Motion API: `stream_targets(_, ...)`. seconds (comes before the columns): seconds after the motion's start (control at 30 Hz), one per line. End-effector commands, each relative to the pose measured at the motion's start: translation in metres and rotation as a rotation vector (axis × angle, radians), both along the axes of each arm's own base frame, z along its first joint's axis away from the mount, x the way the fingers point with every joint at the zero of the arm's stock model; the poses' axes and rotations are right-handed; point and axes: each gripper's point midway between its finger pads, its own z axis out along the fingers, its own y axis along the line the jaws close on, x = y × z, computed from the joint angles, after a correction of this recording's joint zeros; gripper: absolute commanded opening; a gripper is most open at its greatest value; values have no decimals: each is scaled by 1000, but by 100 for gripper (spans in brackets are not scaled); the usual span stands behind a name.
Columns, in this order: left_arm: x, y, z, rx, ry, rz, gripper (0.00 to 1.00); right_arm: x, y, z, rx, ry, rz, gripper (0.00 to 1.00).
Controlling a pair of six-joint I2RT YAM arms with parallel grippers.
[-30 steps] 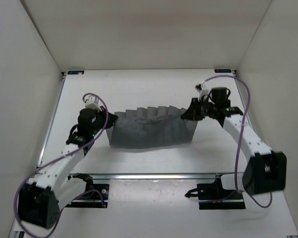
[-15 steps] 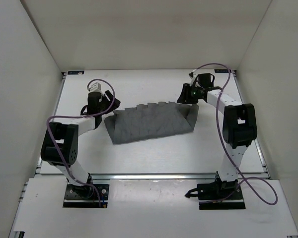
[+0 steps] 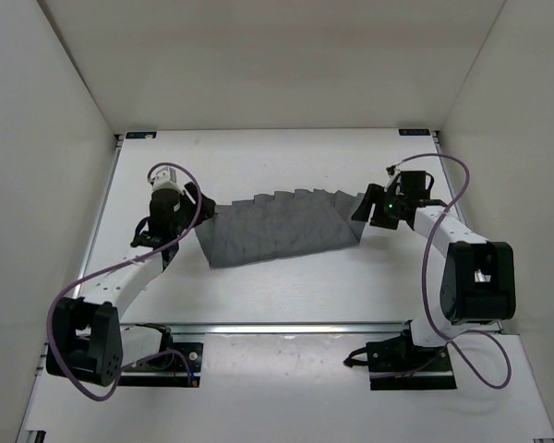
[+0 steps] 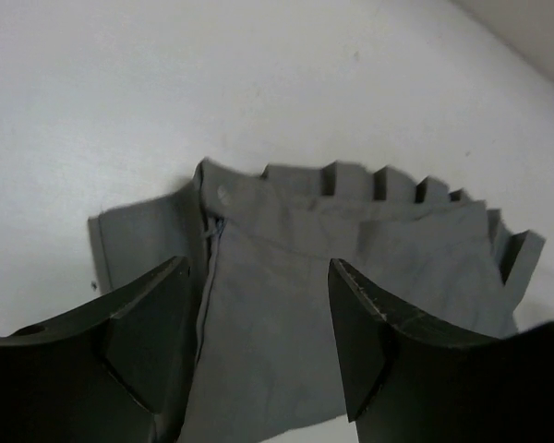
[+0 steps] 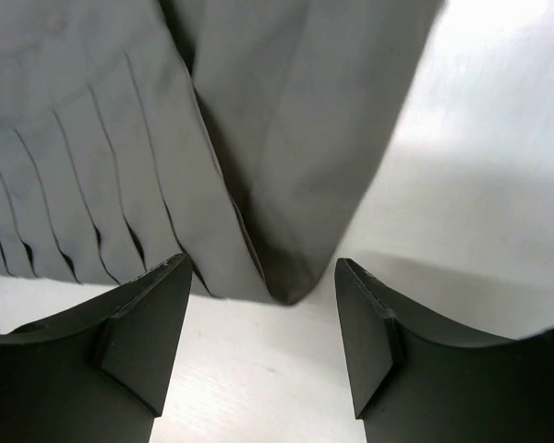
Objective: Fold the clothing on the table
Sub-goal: Fold the skirt
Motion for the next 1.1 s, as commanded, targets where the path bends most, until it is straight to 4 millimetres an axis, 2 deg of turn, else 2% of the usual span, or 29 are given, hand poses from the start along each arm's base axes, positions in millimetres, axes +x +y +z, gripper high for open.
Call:
stream_targets(0.0,-37,3,-57,12,205,-15,72,-6,2,1,23,-18,-5,60)
stream_targets(0.1,-55,2,-78,-15,256,-8,73,-16,6,-11,22,17,-11,60)
stream_targets(0.17,-62,-2,-83,-28,259,-11,72,-23,6,-21,32,33,-32,60)
stream_targets(0.2,-62,-4,-83,-46,241,-8,71,-21,8,-19,50,20,-31,60)
stream_targets(0.33,-75,-7,-100,-55,280,-14,71,-25,18,-35,77,65,-21,60)
stream_targets(0.47,-79,-8,-108,-82,281,2,70,-27,31,-48,129,107,-11,61)
stream_targets(0.53,-81,-12,-114,-67,296,-1,65,-23,36,-50,135,103,-11,59)
stream_targets(0.57,-82,-13,-119,-52,310,1,62,-24,40,-51,138,114,1,54)
stream_targets(0.63,-82,-13,-123,-49,318,2,52,-24,47,-53,149,118,17,28)
stream_targets(0.67,-81,-13,-125,-51,320,3,43,-22,49,-48,165,113,13,2)
stream_targets(0.7,-80,-13,-126,-53,319,8,37,-20,50,-44,161,94,23,0)
stream_targets(0.77,-81,-12,-130,-57,324,12,4,-18,55,-31,157,56,56,0)
stream_targets(0.8,-81,-12,-129,-57,319,16,0,-16,63,-16,149,4,90,0)
stream_targets(0.9,-81,-12,-130,-44,321,8,0,-12,95,30,146,-137,216,0)
stream_targets(1.0,-81,-13,-127,-59,313,7,0,-19,144,73,190,-220,367,0)
stream_targets(1.07,-84,-13,-130,-55,323,6,0,-33,187,90,239,-247,488,0)
